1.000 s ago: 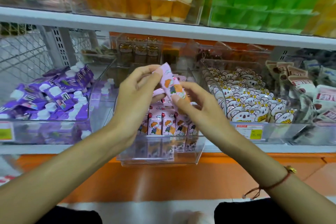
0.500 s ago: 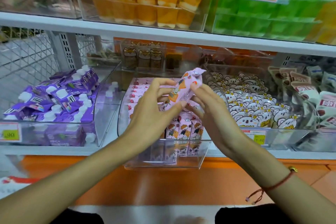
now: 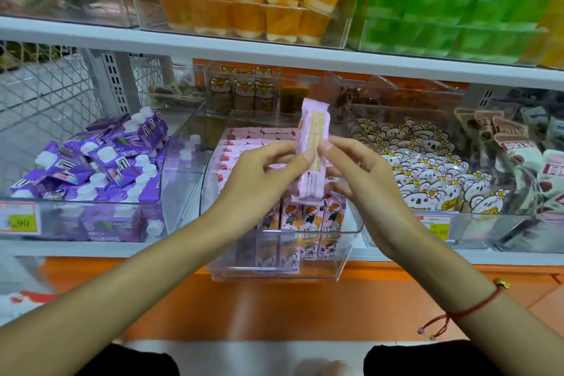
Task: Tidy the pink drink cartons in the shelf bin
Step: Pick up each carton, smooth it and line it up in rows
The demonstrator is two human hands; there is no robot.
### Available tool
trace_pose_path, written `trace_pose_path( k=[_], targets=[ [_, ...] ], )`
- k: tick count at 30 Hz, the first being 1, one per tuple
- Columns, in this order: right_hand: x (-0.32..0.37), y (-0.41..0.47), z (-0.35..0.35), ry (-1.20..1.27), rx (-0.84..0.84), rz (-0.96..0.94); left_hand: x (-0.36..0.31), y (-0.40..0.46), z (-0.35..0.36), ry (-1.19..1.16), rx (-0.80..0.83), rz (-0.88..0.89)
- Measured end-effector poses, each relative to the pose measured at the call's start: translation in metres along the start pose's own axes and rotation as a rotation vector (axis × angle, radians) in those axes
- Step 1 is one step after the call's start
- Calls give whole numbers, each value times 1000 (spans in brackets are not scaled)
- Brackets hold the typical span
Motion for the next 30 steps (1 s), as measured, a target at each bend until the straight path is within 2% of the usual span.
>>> trace_pose_path(
  k=[3, 7, 9, 14, 17, 23, 26, 28, 30],
  targets=[
    [-5, 0, 0, 47, -15, 60, 15, -5, 14, -205, 170, -238],
    [-6, 0, 3, 50, -1, 68, 22, -6, 18, -258, 219, -330],
    [-7, 0, 4, 38, 11, 51, 22, -4, 15, -197, 226, -284],
    [8, -3, 13, -106, 138, -135, -1, 4, -2, 41, 178, 38],
    [15, -7, 17, -146, 182, -217, -8, 2, -3, 83, 180, 135],
    [19, -9, 19, -174, 182, -245, -8, 4, -2, 101, 159, 148],
    [22, -10, 20, -177, 129, -275, -7, 5, -10, 82, 23, 134],
    [27, -13, 21, -176, 106, -317, -2, 7, -16, 13, -67, 79],
    [31, -15, 24, -174, 122, -342, 7, 7, -16, -130, -70, -31]
  ],
)
Point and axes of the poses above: each hand's wrist, its own y-axis towards the middle knuckle, its own z-axis out of the palm, x = y × z, the point moved 9 cm from there along y, towards the middle knuckle, and after that the axes turned 11 degrees about y, right-handed, at the moved point
